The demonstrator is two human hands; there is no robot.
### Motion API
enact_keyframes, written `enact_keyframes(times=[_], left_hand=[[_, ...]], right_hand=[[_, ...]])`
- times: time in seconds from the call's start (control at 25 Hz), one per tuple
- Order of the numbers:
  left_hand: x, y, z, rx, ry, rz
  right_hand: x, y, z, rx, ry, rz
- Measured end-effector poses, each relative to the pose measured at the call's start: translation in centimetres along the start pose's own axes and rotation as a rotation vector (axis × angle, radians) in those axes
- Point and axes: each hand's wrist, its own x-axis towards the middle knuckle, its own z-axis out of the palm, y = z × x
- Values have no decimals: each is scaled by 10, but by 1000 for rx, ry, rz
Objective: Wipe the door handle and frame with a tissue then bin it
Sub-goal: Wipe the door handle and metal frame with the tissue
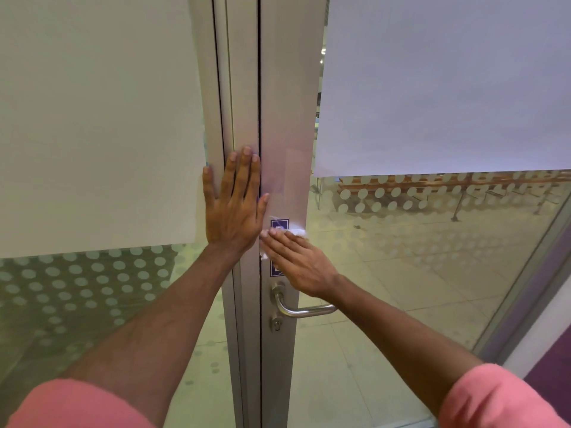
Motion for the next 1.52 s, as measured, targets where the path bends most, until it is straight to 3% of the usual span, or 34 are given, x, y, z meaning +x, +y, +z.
enact_keyframes(times=[0.12, 0.2, 0.32, 0.52, 0.6, 0.76, 0.84, 0.96, 1.16, 1.24, 1.52], left_hand=[[0, -1, 0, -10, -9, -11], [0, 0, 0, -11, -2, -9], [-1, -1, 0, -17, -1, -11], [0, -1, -1, -2, -1, -8], [0, 0, -2, -4, 2, -2], [0, -2, -1, -18, -4, -8], [0, -1, -1, -14, -4, -5], [-2, -1, 0, -9, -8, 0], [0, 0, -2, -34, -12, -13], [0, 0, -3, -33, -13, -14], [0, -1, -2, -15, -13, -6]], right_hand=[[-28, 1, 5, 70, -254, -133], [-30, 3, 5, 65, -318, -186], [-12, 13, -8, -27, -224, -169], [26, -2, -18, -20, 89, 159], [18, -7, -9, 18, 51, 153], [-24, 5, 8, -19, -197, -121], [-28, 15, 7, -37, -199, -160], [-11, 25, -6, -80, -92, -59], [54, 53, -51, 23, 314, 355], [58, 49, -49, 54, 340, 404], [-47, 20, -7, -58, -175, -60]])
